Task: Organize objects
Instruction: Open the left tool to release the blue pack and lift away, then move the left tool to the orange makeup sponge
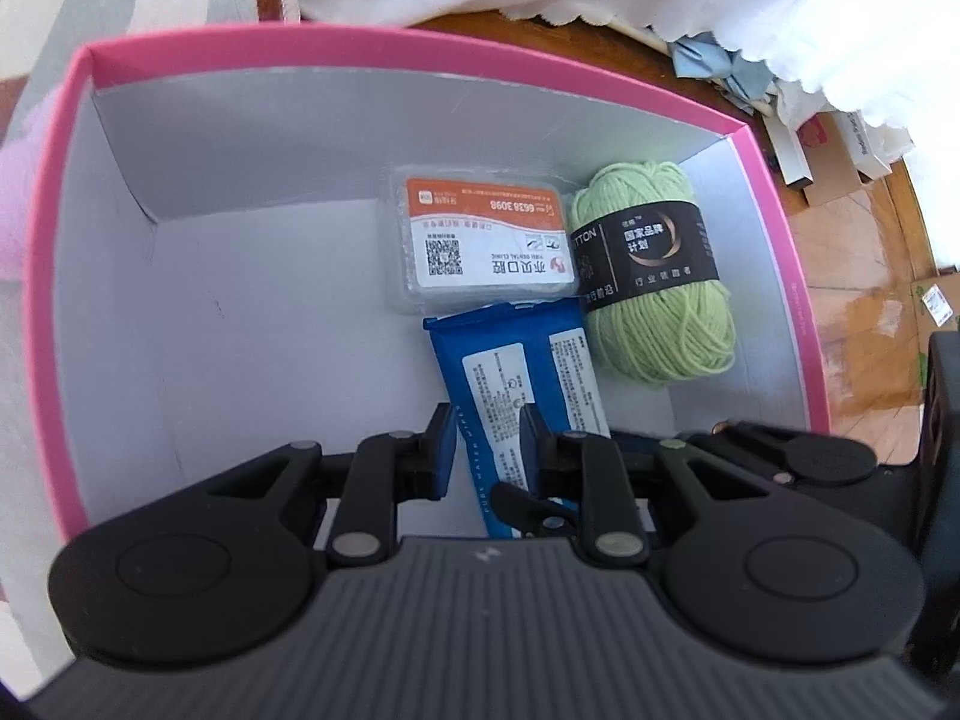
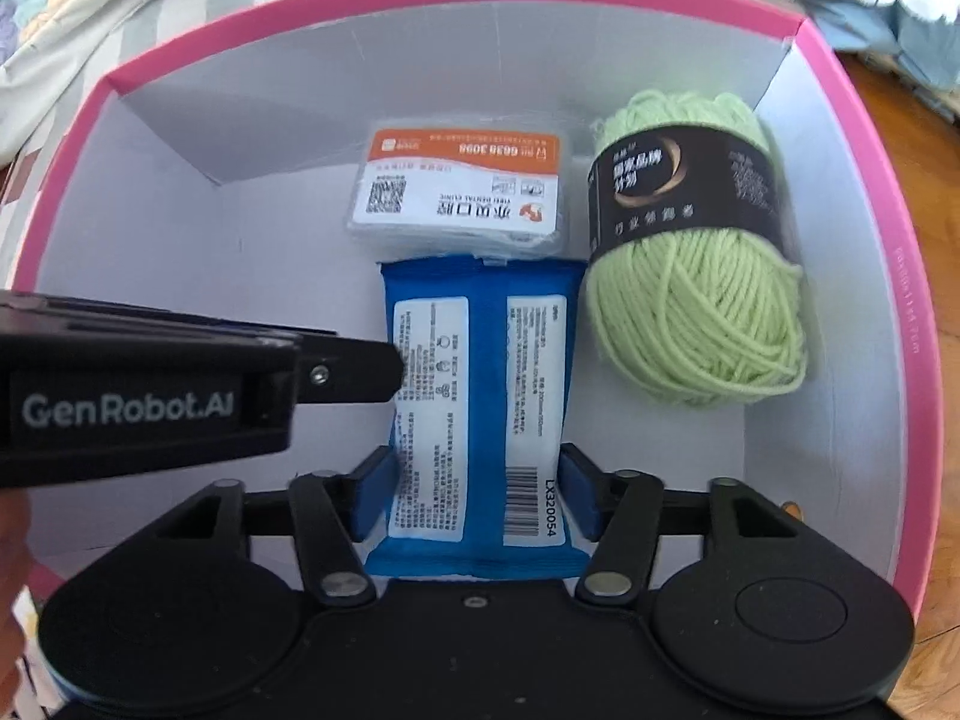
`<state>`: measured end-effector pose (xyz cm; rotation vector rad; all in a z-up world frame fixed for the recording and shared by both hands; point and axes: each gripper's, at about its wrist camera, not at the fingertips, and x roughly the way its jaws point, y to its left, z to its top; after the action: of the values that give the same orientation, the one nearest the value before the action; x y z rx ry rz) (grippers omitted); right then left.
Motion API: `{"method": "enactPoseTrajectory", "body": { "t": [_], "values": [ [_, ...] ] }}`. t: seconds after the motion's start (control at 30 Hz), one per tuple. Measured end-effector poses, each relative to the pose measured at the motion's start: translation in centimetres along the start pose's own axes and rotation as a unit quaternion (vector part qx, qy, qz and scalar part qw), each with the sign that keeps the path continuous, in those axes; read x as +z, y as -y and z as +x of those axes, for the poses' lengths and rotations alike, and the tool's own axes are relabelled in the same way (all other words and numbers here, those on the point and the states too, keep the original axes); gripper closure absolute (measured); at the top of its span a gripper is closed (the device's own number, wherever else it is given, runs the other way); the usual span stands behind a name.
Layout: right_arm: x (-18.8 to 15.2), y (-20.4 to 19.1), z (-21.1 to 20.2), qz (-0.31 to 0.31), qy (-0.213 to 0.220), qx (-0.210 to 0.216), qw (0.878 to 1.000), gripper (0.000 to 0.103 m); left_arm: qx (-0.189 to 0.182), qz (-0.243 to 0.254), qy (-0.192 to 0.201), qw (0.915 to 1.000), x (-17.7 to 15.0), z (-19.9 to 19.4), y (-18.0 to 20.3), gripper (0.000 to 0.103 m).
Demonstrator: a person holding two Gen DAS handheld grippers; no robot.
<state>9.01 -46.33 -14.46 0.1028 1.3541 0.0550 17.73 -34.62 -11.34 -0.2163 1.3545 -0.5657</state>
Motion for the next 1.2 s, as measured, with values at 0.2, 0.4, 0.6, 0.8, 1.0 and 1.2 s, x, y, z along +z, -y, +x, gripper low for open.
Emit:
{"method": "enactPoseTrajectory", "body": {
  "t": [0.2, 0.4, 0.6, 0.8, 1.0, 1.2],
  "values": [
    [-1.7, -1.3, -3.6, -0.01, 0.073, -0.017, 0.997, 0.025, 0.002, 0.036, 0.009, 0.9993, -0.8, -3.7, -0.2, 0.078],
    [-3.0, -3.2, -8.8, -0.032, 0.123, -0.006, 0.992, 0.023, 0.009, 0.071, 0.003, 0.9975, -1.9, -9.4, -0.1, 0.071],
    [-3.7, -5.2, -12.5, -0.042, 0.157, 0.0, 0.987, 0.023, 0.006, 0.101, -0.01, 0.9948, -3.6, -14.3, -1.4, 0.069],
    [-5.3, -7.6, -15.5, -0.064, 0.156, 0.011, 0.986, 0.021, 0.018, 0.111, -0.003, 0.9936, -5.3, -18.7, -2.5, 0.063],
    [-6.8, -10.6, -18.2, -0.091, 0.167, 0.014, 0.982, 0.013, 0.041, 0.126, 0.005, 0.9912, -6.6, -22.5, -3.1, 0.06],
    [-7.5, -13.8, -20.0, -0.126, 0.178, 0.016, 0.976, 0.007, 0.059, 0.146, 0.006, 0.9876, -8.0, -25.1, -3.8, 0.055]
  ]
}}
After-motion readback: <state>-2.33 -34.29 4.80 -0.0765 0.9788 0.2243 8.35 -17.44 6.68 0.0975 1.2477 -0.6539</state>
